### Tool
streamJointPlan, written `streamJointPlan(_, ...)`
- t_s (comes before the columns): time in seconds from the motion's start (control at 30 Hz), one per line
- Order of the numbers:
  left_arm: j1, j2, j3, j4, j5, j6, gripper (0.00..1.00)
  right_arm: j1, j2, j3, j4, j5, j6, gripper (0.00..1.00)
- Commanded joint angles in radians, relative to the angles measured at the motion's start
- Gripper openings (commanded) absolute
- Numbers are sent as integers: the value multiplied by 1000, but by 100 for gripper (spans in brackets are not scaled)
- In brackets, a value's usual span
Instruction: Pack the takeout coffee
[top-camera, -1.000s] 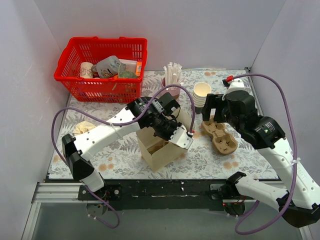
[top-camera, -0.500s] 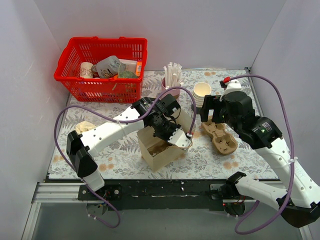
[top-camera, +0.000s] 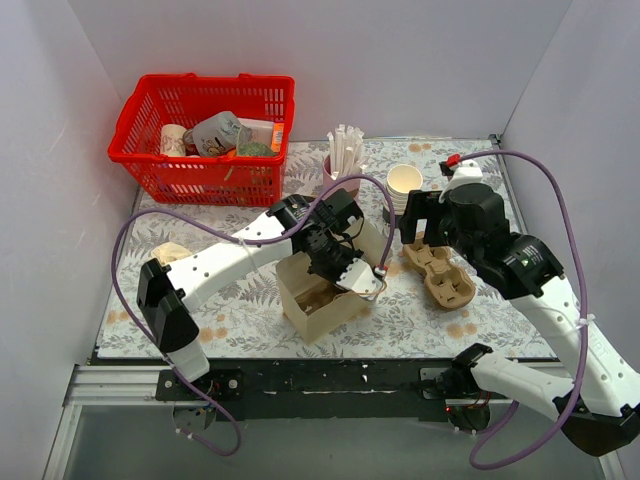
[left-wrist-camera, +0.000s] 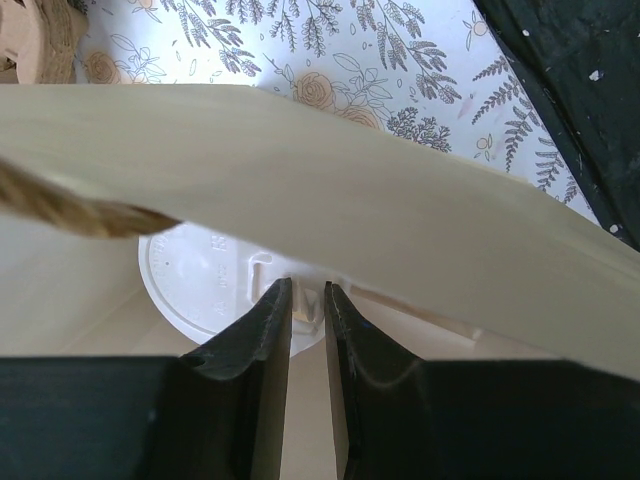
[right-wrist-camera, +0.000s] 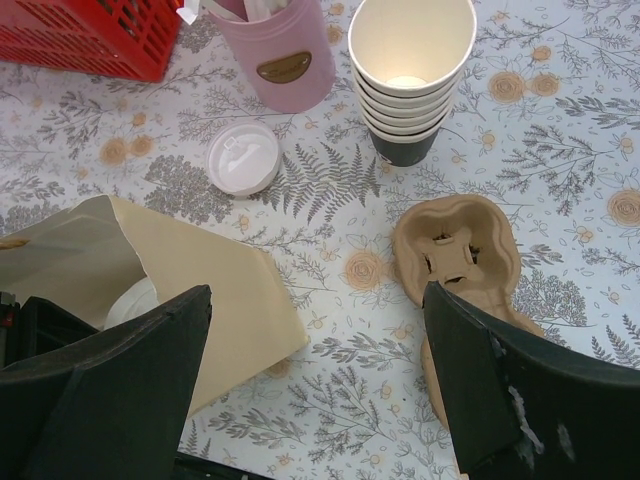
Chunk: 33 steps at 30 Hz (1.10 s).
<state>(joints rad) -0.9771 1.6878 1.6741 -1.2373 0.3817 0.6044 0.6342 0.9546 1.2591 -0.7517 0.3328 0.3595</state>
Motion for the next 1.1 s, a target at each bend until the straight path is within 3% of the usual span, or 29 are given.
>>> streamJointPlan(0.0, 5, 1, -14, 9, 20, 14, 0, -5, -30, -17, 49, -6, -11, 95)
streamJointPlan(0.47, 6, 38, -1, -8, 25, 9, 1, -7, -76, -46, 26, 0, 41, 94)
streamJointPlan(0.53, 5, 41, 6, -11, 25, 11, 5, -7, -82, -46, 23, 3, 44, 94)
streamJointPlan(0.57, 5, 41, 6, -14, 22, 14, 15, -7, -83, -46, 23, 5, 45, 94)
streamJointPlan(0.6, 5, 42, 9, -20, 22, 15, 18, -8, -85, -46, 22, 9, 47, 94)
streamJointPlan(0.77, 5, 38, 26, -21, 17, 9, 23, -7, -86, -44, 25, 11, 47, 94)
streamJointPlan(1.07, 5, 24, 53, -16, 26, -8, 44, -7, -97, -32, 23, 17, 56, 94)
